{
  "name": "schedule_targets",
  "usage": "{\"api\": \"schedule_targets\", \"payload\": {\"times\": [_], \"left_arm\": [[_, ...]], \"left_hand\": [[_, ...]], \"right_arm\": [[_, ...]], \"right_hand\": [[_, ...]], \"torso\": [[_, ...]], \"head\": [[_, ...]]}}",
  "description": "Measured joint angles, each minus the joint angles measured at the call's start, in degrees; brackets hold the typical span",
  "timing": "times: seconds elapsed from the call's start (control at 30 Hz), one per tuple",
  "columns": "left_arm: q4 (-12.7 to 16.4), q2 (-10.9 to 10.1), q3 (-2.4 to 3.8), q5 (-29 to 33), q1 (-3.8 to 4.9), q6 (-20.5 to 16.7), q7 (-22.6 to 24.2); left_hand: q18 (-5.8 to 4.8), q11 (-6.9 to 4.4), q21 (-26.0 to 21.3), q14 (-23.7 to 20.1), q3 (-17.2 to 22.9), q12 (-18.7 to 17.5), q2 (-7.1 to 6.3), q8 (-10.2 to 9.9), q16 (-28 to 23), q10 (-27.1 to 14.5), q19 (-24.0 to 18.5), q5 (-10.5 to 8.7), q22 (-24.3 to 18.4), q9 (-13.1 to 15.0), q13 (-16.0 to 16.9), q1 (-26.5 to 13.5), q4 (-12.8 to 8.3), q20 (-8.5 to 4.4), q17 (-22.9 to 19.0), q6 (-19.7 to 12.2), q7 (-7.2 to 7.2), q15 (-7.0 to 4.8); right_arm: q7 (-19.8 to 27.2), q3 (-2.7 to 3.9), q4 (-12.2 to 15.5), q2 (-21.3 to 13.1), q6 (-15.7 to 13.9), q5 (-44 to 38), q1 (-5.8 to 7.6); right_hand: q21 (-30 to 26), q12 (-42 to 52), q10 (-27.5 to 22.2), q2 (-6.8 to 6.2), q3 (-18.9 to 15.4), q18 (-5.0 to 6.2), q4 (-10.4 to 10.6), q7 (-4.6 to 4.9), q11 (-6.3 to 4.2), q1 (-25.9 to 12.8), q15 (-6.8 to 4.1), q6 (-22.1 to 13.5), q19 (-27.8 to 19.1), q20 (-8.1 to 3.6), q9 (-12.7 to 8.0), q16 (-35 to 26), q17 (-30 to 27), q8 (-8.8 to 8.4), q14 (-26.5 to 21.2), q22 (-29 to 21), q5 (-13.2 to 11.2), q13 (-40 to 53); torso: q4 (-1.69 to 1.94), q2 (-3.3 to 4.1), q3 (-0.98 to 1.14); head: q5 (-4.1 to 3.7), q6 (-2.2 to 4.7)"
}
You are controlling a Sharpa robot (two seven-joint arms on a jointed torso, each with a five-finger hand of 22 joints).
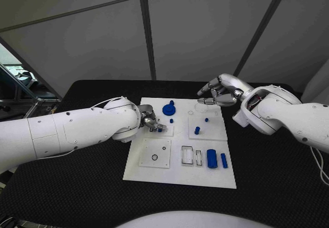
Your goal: Assemble the parts on the task board
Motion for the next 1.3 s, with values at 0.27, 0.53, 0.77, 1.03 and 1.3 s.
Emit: {"api": "schedule_targets", "payload": {"times": [0.27,0.53,0.77,1.03,1.3], "left_arm": [[0.8,-1.4,1.37,0.3,0.03,0.0,-0.1],[1.4,-2.7,5.95,1.5,0.17,1.1,-0.2],[-1.4,-3.2,8.69,4.3,1.63,5.8,-0.2],[-10.9,1.1,8.88,4.5,2.9,11.2,0.0],[-18.8,5.7,7.32,3.0,2.96,14.8,0.5]], "left_hand": [[0.0,0.0,0.0,0.0,-5.7,0.0,0.63,0.0,0.0,0.0,0.0,0.0,0.0,0.5,0.0,1.1,2.8,0.0,0.0,0.0,0.0,0.0],[0.0,0.1,0.0,0.0,-8.0,-0.4,1.23,-0.3,0.0,-0.1,0.0,0.0,0.0,0.6,-0.9,1.7,3.0,0.0,0.0,0.0,0.03,0.0],[0.0,1.05,-0.8,0.0,-12.2,-2.4,2.18,-2.3,0.0,-2.1,0.0,0.0,0.0,0.0,-3.3,3.7,3.0,0.01,0.0,-1.7,1.27,0.01],[-0.01,2.7,-1.8,0.0,-15.6,-4.4,4.23,-7.0,0.0,-3.9,0.0,0.0,0.0,-3.2,-5.9,7.4,2.9,1.07,0.0,-4.1,3.09,1.24],[0.0,2.89,-1.8,0.0,-16.6,-4.4,4.89,-8.4,0.0,-4.1,0.0,0.0,0.0,-4.9,-6.2,9.0,2.8,1.46,0.0,-4.2,3.19,1.66]], "right_arm": [[0.0,0.0,-0.1,0.0,0.0,0.0,0.0],[0.0,0.0,-0.3,0.1,0.0,0.0,0.0],[0.0,-0.01,-0.6,0.1,0.0,0.0,0.0],[0.0,0.0,-0.7,0.4,0.0,0.0,0.0],[0.0,0.0,-0.8,0.6,0.0,0.0,-0.01]], "right_hand": [[0.0,0.0,0.0,0.0,0.0,0.0,0.0,0.0,0.0,0.0,0.0,0.0,0.0,0.0,0.0,0.0,0.0,0.0,0.0,0.0,0.0,0.0],[0.0,0.0,0.0,0.0,0.0,0.0,0.0,0.0,0.0,0.0,0.0,0.0,0.0,0.0,0.0,0.0,0.0,0.0,0.0,0.0,0.0,0.0],[0.0,0.0,0.0,0.0,0.0,0.0,0.0,0.0,0.0,0.0,0.0,0.0,0.0,0.0,0.0,0.0,0.0,0.0,0.0,0.0,0.0,0.0],[0.0,0.0,0.0,0.0,0.0,0.01,0.0,0.0,0.0,0.0,0.0,0.0,0.0,0.0,0.0,0.0,0.0,0.0,0.0,0.0,0.0,0.0],[-0.2,0.0,0.0,0.0,0.0,0.0,0.0,0.0,0.0,0.0,0.0,0.0,0.0,0.0,0.0,0.0,0.0,0.0,0.0,-0.1,0.0,0.0]], "torso": [[0.0,-0.01,-0.03],[0.0,-0.03,-0.01],[0.01,-0.07,0.03],[-0.04,0.0,0.06],[-0.09,0.08,0.04]], "head": [[-0.09,0.27],[0.21,0.52],[0.38,0.86],[0.73,1.19],[0.71,1.21]]}}
